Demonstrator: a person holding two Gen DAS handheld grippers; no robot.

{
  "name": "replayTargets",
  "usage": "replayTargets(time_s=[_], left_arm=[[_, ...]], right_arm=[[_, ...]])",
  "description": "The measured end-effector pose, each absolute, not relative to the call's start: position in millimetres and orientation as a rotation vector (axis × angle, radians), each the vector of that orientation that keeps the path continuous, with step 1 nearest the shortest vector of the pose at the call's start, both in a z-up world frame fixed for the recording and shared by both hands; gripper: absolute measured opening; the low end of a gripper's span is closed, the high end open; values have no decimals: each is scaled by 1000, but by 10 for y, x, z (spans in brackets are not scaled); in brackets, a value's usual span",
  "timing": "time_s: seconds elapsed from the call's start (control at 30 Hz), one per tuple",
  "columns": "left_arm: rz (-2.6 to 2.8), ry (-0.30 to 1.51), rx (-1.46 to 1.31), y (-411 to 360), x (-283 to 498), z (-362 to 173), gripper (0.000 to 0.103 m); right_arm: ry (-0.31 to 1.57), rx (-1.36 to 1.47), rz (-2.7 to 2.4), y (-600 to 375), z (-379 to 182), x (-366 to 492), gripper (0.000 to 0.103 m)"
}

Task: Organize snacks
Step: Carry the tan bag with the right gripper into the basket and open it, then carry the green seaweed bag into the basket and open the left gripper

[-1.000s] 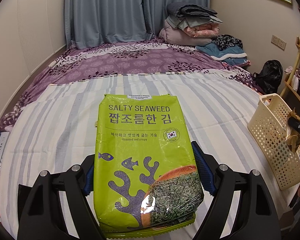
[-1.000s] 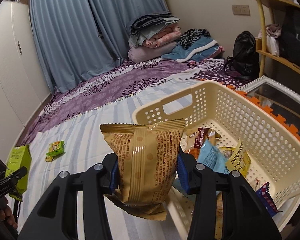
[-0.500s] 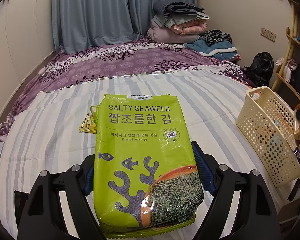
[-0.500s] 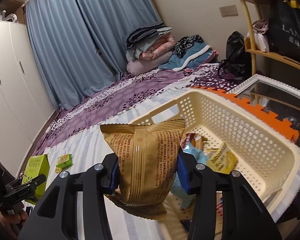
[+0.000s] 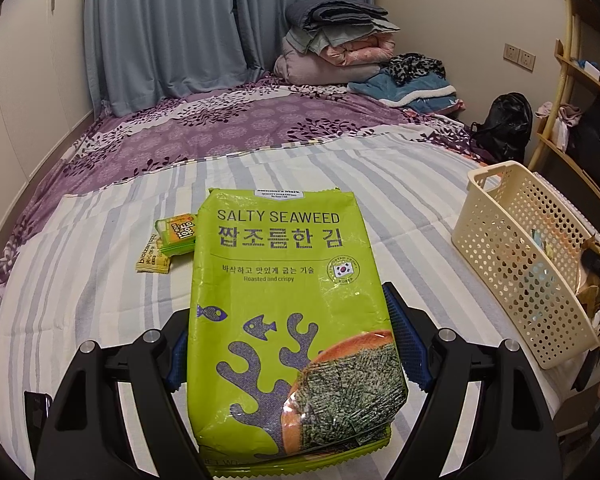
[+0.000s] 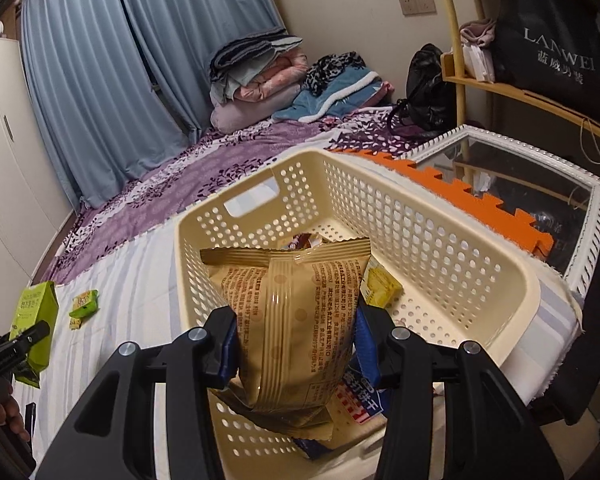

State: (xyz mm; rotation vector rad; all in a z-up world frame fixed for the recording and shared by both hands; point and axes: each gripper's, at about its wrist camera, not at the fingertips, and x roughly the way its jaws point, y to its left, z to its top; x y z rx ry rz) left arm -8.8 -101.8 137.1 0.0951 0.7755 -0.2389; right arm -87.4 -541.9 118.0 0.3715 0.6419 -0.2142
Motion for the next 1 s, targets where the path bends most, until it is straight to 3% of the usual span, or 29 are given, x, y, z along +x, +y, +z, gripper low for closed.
replayTargets(time_s=[0.4, 0.5, 1.0], left_arm=[[-283, 782, 125, -1220, -91, 1357, 81], [-293, 779, 132, -1268, -96, 1365, 81], [-350, 758, 166, -1541, -122, 1464, 81]], right_arm=[[663, 360, -204, -5415, 1155, -871, 50], [639, 377, -217, -5432, 1188, -897, 75], [591, 395, -231, -5516, 1241, -966, 75]])
